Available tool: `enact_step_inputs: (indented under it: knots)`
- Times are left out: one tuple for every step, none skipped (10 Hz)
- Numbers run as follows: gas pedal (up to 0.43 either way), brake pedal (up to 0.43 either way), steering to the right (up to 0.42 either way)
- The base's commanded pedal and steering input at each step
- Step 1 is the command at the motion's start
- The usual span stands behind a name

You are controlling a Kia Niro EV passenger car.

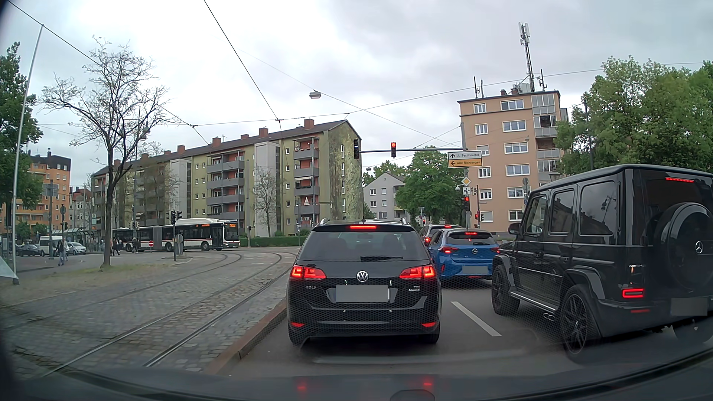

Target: Follow the waypoints while adhering to traffic rules and regulations

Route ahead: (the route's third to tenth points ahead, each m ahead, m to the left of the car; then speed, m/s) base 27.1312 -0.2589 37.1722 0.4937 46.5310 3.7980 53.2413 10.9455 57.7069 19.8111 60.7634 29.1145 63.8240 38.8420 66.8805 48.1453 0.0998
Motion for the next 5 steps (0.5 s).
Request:
enact_step_inputs:
  knots:
    - [0.0,0.098,-0.009]
    - [0.0,0.098,-0.009]
    - [0.0,0.098,-0.009]
    - [0.0,0.104,-0.009]
    - [0.0,0.104,-0.009]
